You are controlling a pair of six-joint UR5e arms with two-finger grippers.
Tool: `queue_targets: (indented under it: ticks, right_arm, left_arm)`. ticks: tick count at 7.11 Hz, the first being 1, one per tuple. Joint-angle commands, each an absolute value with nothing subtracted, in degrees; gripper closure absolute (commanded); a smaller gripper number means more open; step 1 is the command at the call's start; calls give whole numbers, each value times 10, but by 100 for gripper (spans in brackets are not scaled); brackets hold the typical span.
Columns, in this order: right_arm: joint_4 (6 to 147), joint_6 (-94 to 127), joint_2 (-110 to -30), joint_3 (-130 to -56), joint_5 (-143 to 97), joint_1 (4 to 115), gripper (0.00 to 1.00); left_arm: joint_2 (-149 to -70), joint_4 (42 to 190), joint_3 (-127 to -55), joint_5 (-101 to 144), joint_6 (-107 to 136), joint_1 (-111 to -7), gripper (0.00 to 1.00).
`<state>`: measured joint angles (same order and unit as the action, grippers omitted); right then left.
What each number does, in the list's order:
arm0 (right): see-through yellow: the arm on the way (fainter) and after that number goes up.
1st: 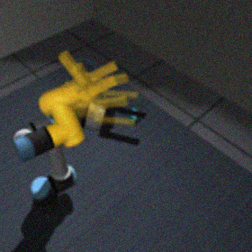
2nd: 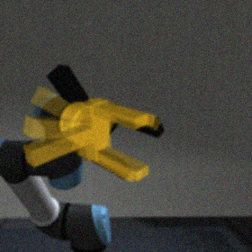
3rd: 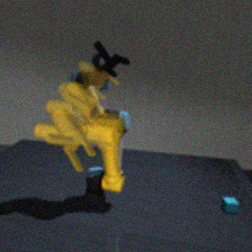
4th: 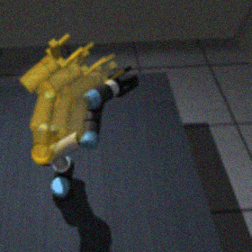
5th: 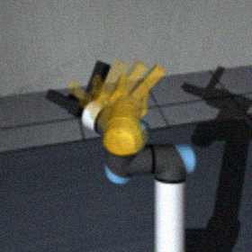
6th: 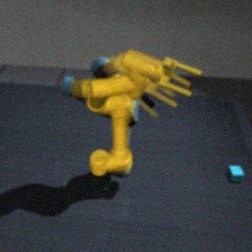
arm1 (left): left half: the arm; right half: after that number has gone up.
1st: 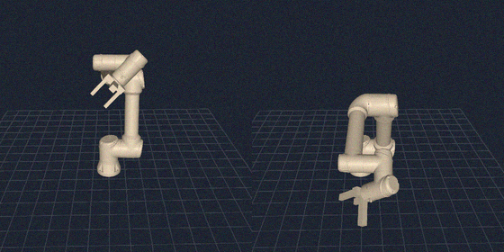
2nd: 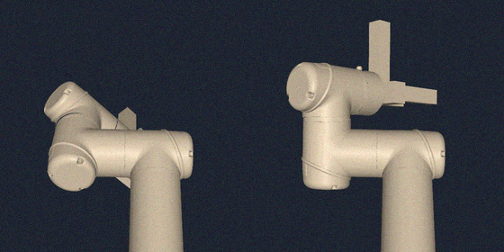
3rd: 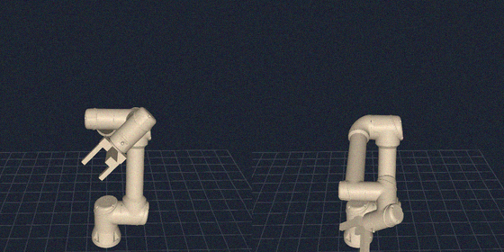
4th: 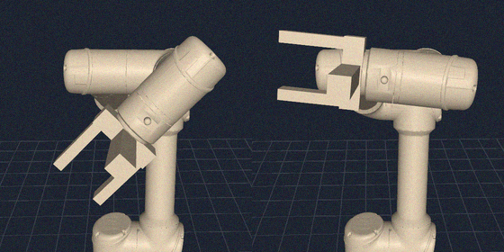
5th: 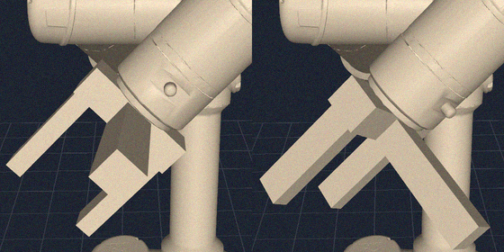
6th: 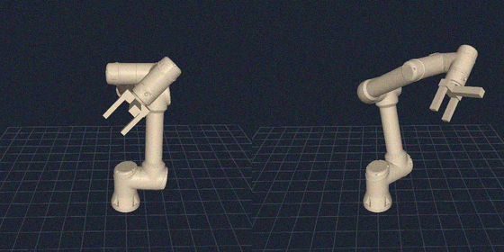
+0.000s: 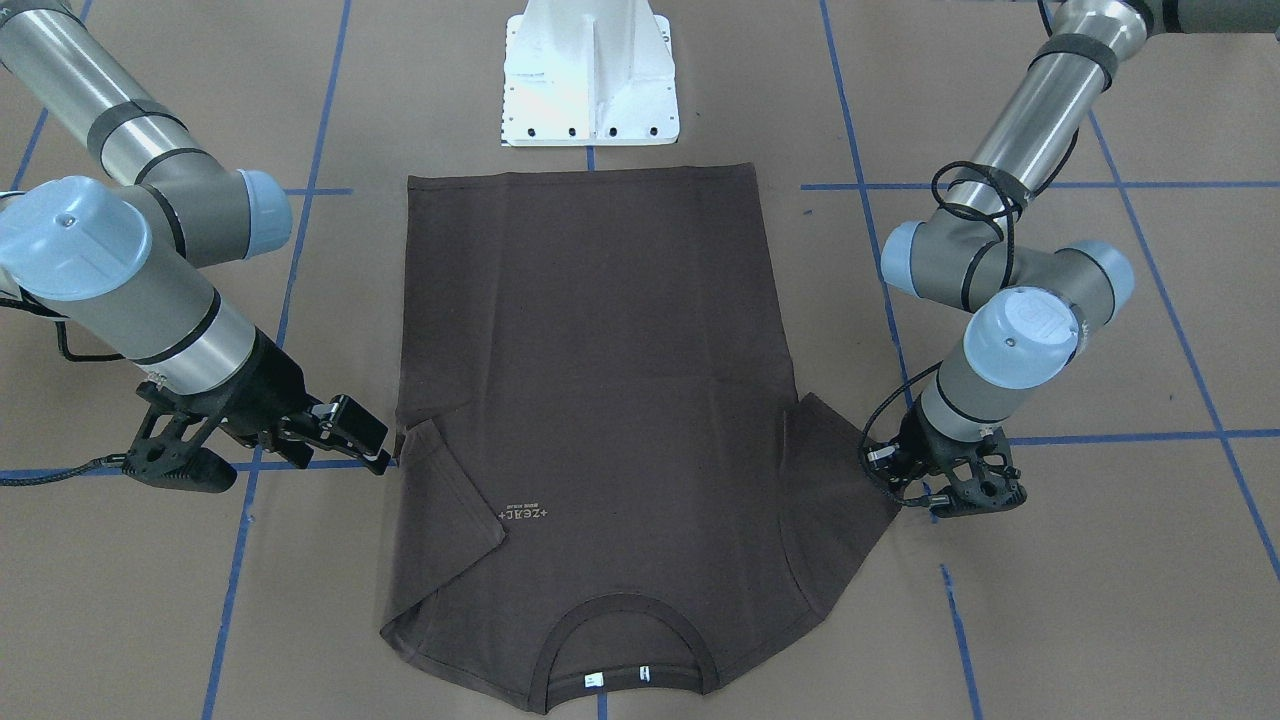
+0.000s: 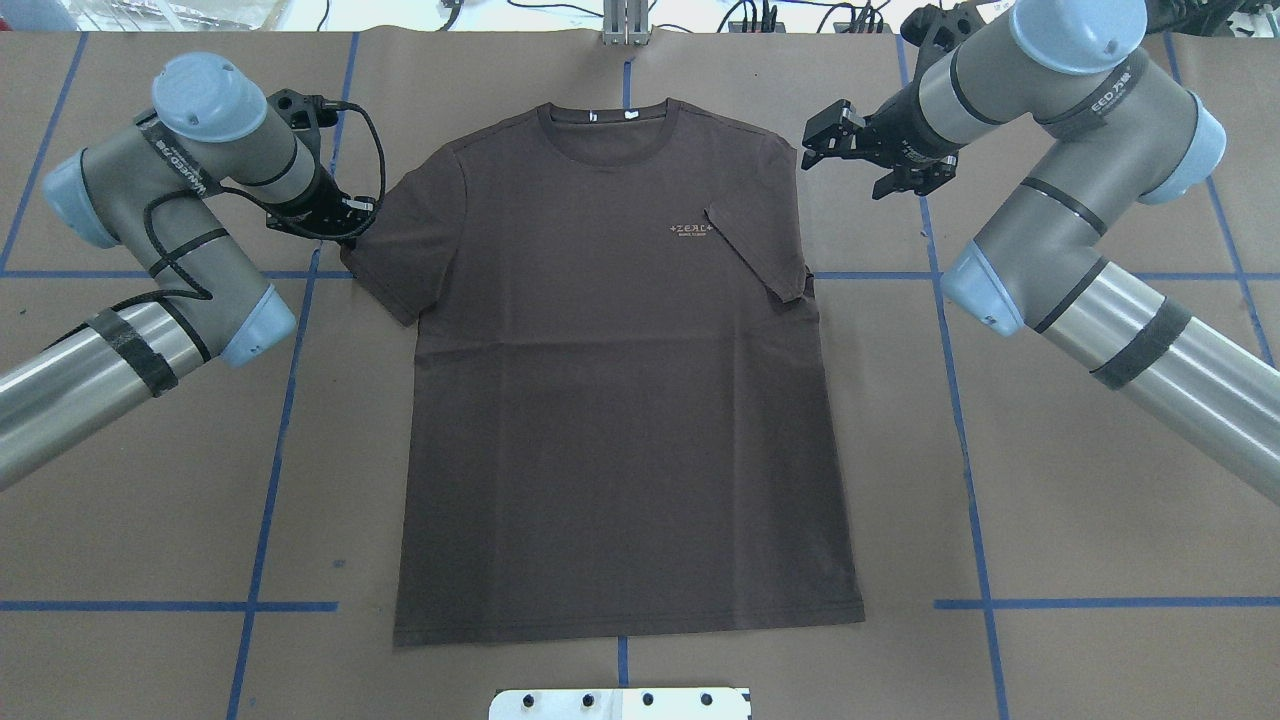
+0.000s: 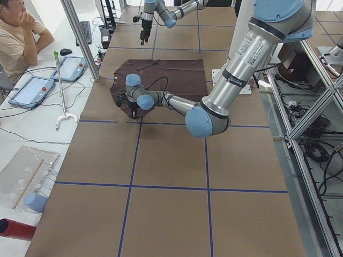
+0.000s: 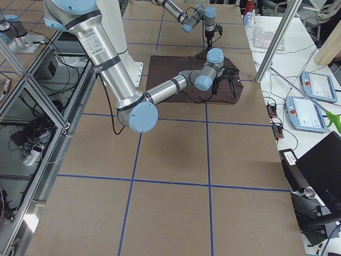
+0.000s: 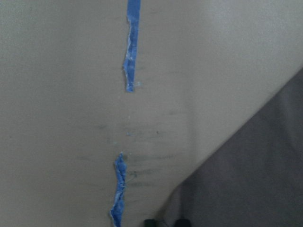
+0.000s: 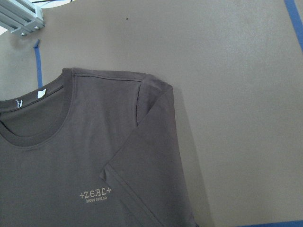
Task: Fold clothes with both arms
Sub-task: 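Move the left gripper to the sleeve nearest it at the shoulder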
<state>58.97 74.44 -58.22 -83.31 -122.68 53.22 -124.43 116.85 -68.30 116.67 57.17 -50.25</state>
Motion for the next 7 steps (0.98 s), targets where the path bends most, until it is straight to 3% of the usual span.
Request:
queue_targets:
  ticks: [1, 5, 7]
  right_arm:
    - [590, 744, -581, -836, -1226, 533, 0]
    - [588, 744, -592, -848, -1214, 533, 0]
    - [588, 744, -592, -847, -1214, 533, 0]
  left_arm:
    - [-1265, 1160, -690, 1172, 576, -504, 100]
    - [-1364, 1119, -684, 1184, 664, -493, 100]
    - [-1394, 1125, -641, 1180, 678, -481, 100]
